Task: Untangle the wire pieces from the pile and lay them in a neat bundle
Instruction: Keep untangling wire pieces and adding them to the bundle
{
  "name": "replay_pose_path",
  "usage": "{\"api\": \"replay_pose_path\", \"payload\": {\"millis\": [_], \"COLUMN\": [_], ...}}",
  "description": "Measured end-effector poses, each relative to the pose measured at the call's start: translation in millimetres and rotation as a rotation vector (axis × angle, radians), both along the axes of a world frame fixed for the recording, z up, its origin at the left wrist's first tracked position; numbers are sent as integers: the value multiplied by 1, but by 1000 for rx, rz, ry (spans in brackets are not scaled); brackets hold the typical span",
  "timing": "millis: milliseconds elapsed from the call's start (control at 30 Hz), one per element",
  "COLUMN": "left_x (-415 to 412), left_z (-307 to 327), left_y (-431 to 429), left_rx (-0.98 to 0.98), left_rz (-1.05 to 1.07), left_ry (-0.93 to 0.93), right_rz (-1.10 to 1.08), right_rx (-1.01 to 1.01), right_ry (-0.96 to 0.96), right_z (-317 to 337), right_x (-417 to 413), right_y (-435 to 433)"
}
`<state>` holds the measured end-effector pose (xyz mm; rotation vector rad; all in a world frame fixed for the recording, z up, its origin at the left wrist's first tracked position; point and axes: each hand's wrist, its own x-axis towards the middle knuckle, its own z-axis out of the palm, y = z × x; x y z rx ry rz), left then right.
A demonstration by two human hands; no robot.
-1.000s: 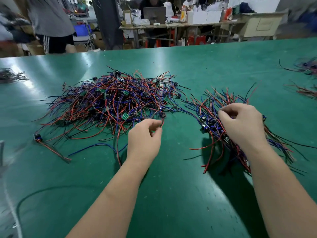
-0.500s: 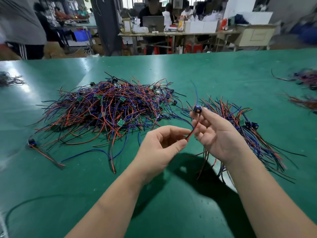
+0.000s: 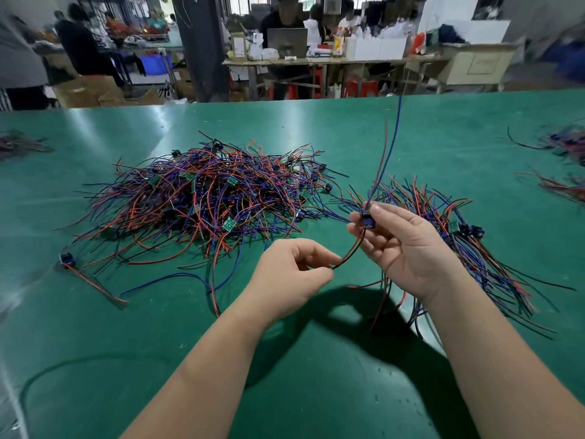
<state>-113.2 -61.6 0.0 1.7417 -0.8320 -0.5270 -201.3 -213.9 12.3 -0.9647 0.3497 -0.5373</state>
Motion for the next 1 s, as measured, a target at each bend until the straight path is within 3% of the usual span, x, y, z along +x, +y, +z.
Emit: {"api": "replay_pose_path", "payload": {"millis": [133,267,367,433,567,700,833,1000], "left_x": [3,0,-1,-6,-18,-14,-16,-17], "left_z": [-2,-3,-6,-6,-3,-8,-7,-7], "left_y": [4,5,6,3,-3,-1,-4,-3], "left_rx": [97,234,455,447,156,68,65,17], "left_rz": [103,120,203,241,237,229,219,212], "left_ry": [-235,-342,-712,-809,-845,-797,-719,-683], "right_rz": [-29,-74,-61,-26,91,122,-49,-360], "right_rx": [-95,-106,-66,-12,74,37,-148,38], "right_ry": [65,175,229,231,244,250,319,238], "right_z": [-6,-12,-13,-13,-16,-17,-13,3], "right_x": [1,2,4,7,13,13,9,-11], "right_y": [-1,-1,4,9,22,26,21,-17]}}
